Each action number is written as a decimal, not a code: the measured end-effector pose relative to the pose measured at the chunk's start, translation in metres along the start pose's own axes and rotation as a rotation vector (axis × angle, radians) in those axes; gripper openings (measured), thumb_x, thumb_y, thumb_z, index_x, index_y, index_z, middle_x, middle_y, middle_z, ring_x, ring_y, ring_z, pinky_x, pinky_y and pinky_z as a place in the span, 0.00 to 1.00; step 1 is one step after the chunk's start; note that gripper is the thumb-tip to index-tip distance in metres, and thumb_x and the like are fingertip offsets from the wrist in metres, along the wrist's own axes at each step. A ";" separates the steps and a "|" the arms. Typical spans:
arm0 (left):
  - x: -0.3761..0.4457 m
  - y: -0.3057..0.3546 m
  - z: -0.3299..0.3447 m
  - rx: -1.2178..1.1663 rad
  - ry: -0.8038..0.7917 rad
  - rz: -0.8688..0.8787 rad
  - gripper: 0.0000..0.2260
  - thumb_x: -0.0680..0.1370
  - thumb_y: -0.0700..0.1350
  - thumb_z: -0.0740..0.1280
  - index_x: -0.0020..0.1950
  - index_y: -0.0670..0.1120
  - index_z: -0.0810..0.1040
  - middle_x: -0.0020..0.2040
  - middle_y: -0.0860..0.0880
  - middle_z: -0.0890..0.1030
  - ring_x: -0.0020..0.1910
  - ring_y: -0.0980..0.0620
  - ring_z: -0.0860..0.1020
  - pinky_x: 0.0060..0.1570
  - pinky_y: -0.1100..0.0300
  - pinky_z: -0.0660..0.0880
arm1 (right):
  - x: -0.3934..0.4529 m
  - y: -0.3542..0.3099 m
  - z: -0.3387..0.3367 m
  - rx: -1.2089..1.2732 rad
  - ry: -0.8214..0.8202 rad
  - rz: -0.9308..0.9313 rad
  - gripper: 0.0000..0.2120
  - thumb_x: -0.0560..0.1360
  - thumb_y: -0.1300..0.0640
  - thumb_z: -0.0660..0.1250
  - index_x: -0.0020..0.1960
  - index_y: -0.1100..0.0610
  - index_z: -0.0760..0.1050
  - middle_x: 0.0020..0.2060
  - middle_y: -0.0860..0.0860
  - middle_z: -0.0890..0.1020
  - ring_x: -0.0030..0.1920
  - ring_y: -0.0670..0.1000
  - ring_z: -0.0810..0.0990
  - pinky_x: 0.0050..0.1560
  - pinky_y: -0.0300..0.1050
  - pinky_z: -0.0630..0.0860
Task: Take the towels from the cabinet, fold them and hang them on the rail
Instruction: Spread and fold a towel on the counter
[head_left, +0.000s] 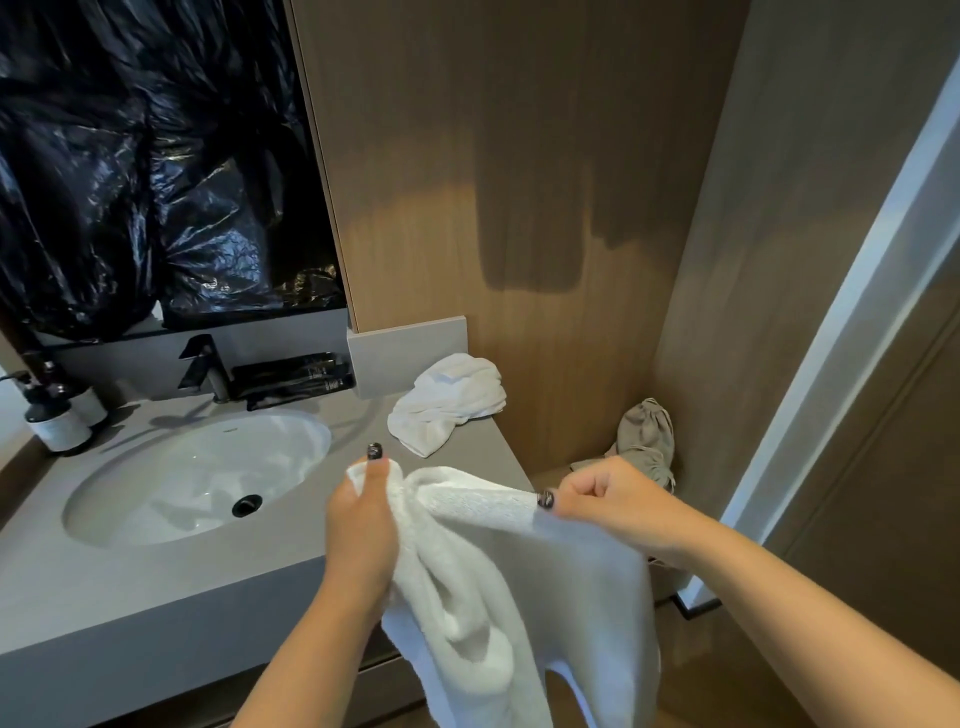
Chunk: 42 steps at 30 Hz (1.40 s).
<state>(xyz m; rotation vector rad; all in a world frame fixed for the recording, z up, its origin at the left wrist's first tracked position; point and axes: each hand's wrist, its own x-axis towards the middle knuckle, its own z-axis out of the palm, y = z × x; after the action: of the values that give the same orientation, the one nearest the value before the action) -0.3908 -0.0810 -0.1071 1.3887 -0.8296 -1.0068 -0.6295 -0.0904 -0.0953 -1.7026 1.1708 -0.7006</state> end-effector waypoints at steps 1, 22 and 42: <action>0.004 0.000 -0.004 -0.019 0.031 -0.005 0.13 0.83 0.46 0.60 0.38 0.47 0.70 0.33 0.50 0.70 0.34 0.51 0.69 0.35 0.56 0.66 | 0.000 -0.001 -0.003 -0.083 -0.032 -0.005 0.23 0.69 0.42 0.74 0.31 0.61 0.74 0.27 0.50 0.67 0.29 0.46 0.62 0.32 0.39 0.57; -0.004 0.008 -0.018 0.556 -0.218 0.613 0.21 0.78 0.61 0.52 0.66 0.60 0.75 0.52 0.64 0.78 0.48 0.65 0.75 0.47 0.77 0.67 | 0.011 -0.034 -0.001 -0.411 0.016 -0.206 0.06 0.76 0.57 0.71 0.49 0.54 0.86 0.42 0.45 0.86 0.45 0.47 0.83 0.47 0.51 0.78; -0.001 -0.015 0.004 0.404 -0.089 0.307 0.16 0.84 0.44 0.55 0.41 0.36 0.70 0.35 0.42 0.73 0.34 0.48 0.68 0.35 0.54 0.65 | -0.030 -0.007 -0.030 -0.463 0.023 0.051 0.09 0.73 0.51 0.75 0.34 0.46 0.79 0.27 0.39 0.77 0.29 0.41 0.73 0.30 0.35 0.65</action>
<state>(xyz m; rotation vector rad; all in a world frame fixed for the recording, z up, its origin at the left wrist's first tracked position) -0.3957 -0.0807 -0.1214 1.4979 -1.3227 -0.6887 -0.6632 -0.0725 -0.0755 -2.0362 1.4698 -0.4372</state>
